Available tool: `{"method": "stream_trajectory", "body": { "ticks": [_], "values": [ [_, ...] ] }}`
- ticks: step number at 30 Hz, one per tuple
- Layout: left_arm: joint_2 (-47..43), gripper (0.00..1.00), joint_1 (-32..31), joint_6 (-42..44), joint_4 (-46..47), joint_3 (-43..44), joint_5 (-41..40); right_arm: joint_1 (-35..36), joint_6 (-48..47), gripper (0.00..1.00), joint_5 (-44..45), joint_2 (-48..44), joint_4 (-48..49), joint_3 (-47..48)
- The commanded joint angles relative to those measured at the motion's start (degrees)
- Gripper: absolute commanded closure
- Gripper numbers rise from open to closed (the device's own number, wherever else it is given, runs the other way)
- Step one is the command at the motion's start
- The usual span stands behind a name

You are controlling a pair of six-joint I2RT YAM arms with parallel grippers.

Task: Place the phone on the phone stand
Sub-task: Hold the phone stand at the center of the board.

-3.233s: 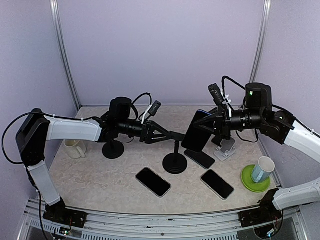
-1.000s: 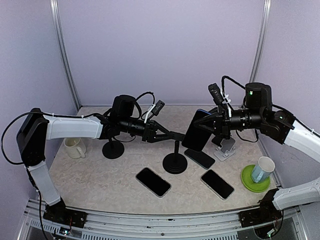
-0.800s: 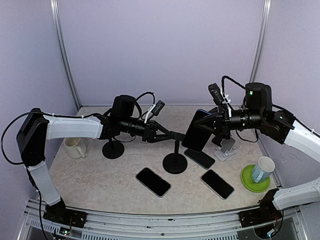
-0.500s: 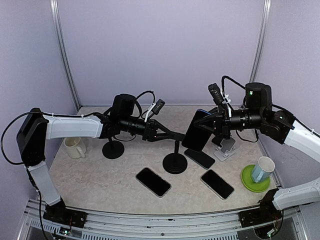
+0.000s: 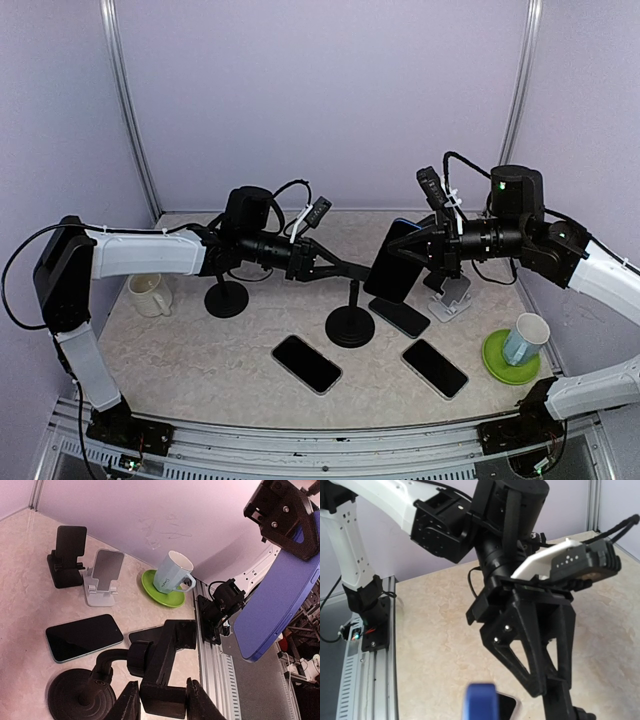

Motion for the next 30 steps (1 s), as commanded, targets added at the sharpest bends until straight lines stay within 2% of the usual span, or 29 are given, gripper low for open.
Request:
{"method": "stream_trajectory", "body": {
  "ticks": [1,7,20,30],
  "values": [
    [-0.46,0.76,-0.21,1.06,-1.61,1.92,-1.29,-0.68,-0.51,1.00,0.16,-0.40,1.60,0.52],
    [-0.57,0.88,-0.30,1.18,-1.87,2.01,-1.39,-0.68,-0.62,1.00,-0.71,0.58,2.23,2.32],
    [-0.49,0.93,-0.30,3.76,-2.45,2.30,0.56,-0.68,-0.25,1.00,-13.72,8.96,4.89,11.08],
    [0.29,0.95,-0.14,3.91,0.98,0.69,1.94,-0.73,-5.27,1.00,-27.46,19.64,2.87,17.24]
  ]
}}
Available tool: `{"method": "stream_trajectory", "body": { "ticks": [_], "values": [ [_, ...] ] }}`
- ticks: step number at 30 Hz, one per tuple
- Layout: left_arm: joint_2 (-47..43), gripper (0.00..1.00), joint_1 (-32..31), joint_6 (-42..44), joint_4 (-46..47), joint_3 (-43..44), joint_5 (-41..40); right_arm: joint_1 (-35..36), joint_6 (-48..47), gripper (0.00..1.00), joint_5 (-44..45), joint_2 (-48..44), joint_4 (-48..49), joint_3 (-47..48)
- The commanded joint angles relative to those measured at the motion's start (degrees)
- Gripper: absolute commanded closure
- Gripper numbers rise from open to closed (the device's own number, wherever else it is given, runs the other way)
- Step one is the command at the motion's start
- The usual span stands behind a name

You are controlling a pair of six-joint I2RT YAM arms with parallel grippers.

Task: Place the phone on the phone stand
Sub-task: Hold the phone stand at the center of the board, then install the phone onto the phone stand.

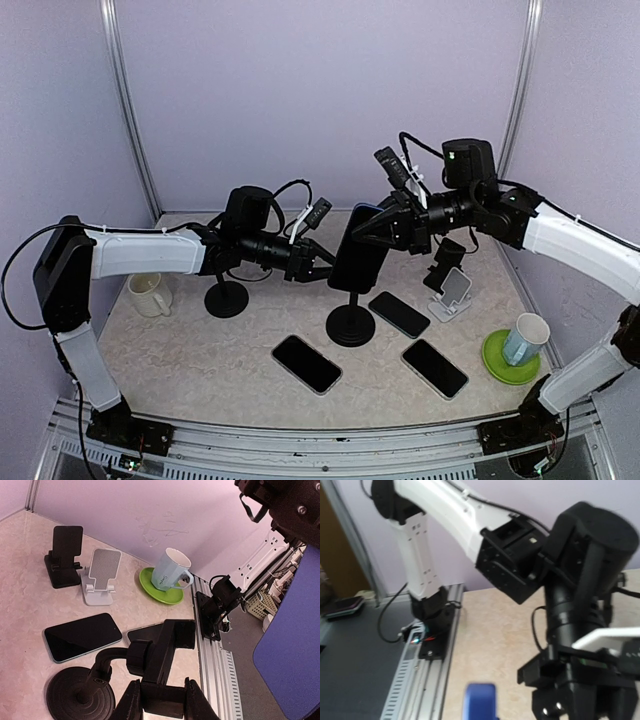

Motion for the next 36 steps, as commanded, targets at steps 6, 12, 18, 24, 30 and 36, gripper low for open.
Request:
{"method": "stream_trajectory", "body": {
  "ticks": [6,12,18,24,30,36],
  "values": [
    [0.31,0.97,0.20,-2.04,9.87,-3.48,0.88,-0.66,-4.06,1.00,-11.24,6.15,3.25,3.52],
    [1.60,0.99,-0.10,-5.46,15.62,-6.26,0.41,-0.66,-7.85,1.00,-12.32,9.59,-0.82,6.48],
    [1.90,0.99,-0.06,-5.85,15.79,-6.19,-0.13,-1.83,-9.16,1.00,-14.81,11.13,-1.27,6.85],
    [1.38,0.99,-0.06,-3.76,11.92,-4.56,-0.40,-3.53,-9.80,1.00,-18.14,13.13,-1.79,6.80],
    [1.11,0.99,-0.10,-2.29,8.35,-3.38,-0.42,-3.91,-10.82,1.00,-19.85,15.11,-3.41,8.11],
    [0.55,1.00,-0.23,-1.13,6.69,-2.95,-0.20,-3.91,-11.50,1.00,-20.59,17.38,-4.72,8.75]
  ]
}}
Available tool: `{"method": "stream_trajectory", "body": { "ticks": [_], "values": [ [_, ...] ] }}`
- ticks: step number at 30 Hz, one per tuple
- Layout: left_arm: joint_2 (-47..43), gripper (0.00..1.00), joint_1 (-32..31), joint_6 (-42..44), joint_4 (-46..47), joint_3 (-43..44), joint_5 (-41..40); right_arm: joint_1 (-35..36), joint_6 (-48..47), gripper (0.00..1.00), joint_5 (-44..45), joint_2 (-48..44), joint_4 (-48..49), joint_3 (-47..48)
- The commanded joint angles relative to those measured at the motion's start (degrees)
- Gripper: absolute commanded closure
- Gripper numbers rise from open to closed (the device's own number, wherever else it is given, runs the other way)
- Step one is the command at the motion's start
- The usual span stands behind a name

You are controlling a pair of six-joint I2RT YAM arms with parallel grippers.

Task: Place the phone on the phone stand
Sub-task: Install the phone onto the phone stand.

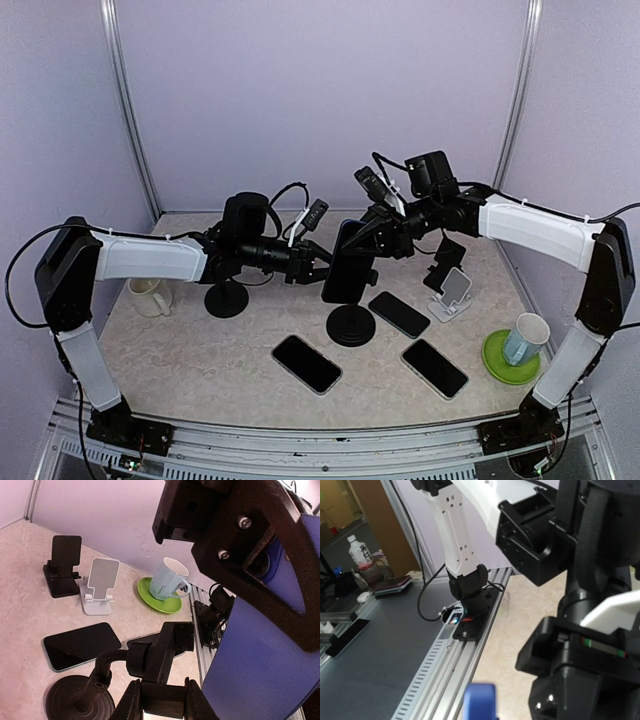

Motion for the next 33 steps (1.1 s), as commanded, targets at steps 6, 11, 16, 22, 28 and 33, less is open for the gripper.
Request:
{"method": "stream_trajectory", "body": {
  "ticks": [6,11,16,22,28,33],
  "values": [
    [-0.45,1.00,-0.22,3.81,-5.17,1.31,0.02,-0.58,-1.85,1.00,-4.17,3.05,-0.76,2.13],
    [-0.89,1.00,-0.35,4.22,-5.54,0.97,0.35,-1.48,-1.87,1.00,-4.70,4.19,-0.54,2.12],
    [-1.19,1.00,-0.32,4.75,-5.99,0.86,0.24,-2.39,-1.55,1.00,-5.30,5.05,0.04,1.11],
    [-1.18,1.00,-0.27,4.68,-5.95,0.89,0.05,-2.65,-0.61,1.00,-4.15,4.98,2.24,-0.66],
    [-1.53,1.00,-0.27,4.68,-5.84,0.53,-0.14,-2.87,-0.43,1.00,-3.04,4.48,3.01,-2.48],
    [-1.66,1.00,-0.21,4.77,-5.94,0.45,-0.33,-3.46,0.72,1.00,-3.14,3.89,4.77,-4.42]
  ]
}}
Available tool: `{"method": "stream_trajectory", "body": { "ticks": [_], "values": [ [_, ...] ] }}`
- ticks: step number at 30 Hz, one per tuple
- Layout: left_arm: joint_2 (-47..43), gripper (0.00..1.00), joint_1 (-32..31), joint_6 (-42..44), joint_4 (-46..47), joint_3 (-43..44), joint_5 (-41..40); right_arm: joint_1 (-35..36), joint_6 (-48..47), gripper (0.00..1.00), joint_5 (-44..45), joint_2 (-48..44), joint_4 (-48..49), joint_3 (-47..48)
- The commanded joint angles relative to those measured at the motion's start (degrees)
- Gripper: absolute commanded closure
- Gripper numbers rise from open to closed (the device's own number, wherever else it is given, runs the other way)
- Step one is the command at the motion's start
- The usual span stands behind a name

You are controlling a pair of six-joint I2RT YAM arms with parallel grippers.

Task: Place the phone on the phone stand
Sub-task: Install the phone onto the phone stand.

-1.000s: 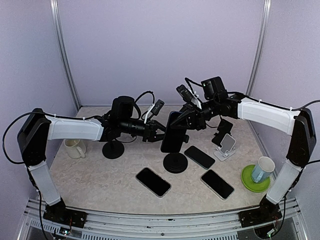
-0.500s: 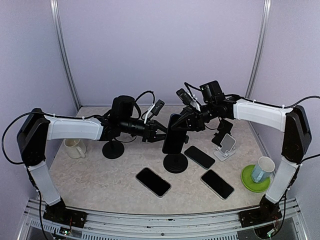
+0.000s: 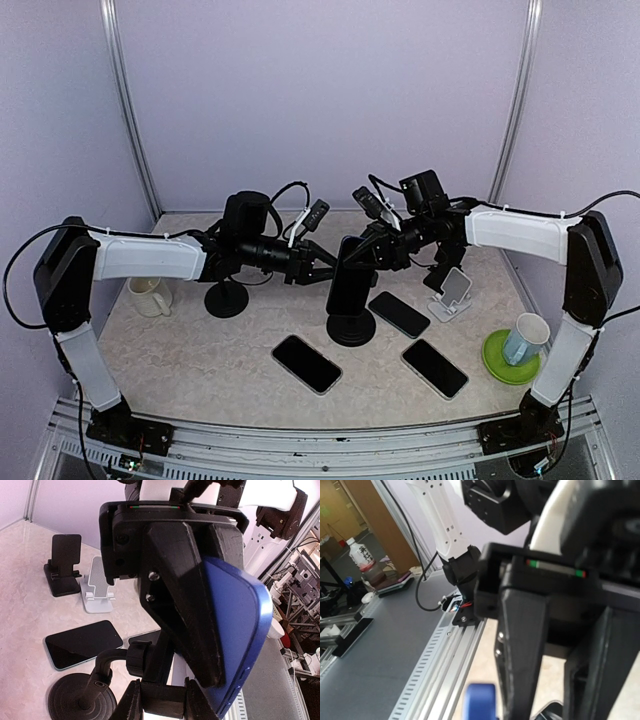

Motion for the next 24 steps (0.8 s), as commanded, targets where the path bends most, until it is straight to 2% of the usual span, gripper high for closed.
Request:
{"method": "stream_trajectory", "body": {
  "ticks": [1,24],
  "values": [
    [-1.22,1.00,-0.19,1.96,-2.74,-0.31,-0.25,-1.26,1.13,1.00,-0.57,-1.63,3.09,-1.54],
    [-3.08,1.00,0.94,2.05,-3.15,-1.99,-1.30,-4.90,5.88,1.00,5.87,-3.03,3.45,-4.70]
  ]
}}
